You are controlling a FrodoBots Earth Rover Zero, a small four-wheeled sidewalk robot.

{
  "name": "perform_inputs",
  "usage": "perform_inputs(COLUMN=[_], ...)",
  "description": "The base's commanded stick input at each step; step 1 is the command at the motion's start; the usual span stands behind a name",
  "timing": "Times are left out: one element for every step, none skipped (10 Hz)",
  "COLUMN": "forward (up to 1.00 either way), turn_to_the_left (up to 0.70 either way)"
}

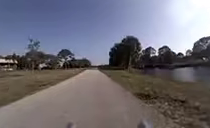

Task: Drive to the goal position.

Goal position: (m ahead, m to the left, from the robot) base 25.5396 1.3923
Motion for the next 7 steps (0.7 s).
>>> perform_inputs(forward=[1.0, 1.0, 1.0, 1.0, 1.0, 1.0, 1.0], turn_to_the_left=[0.03, 0.23, 0.37, 0.4, 0.4, 0.36, 0.14])
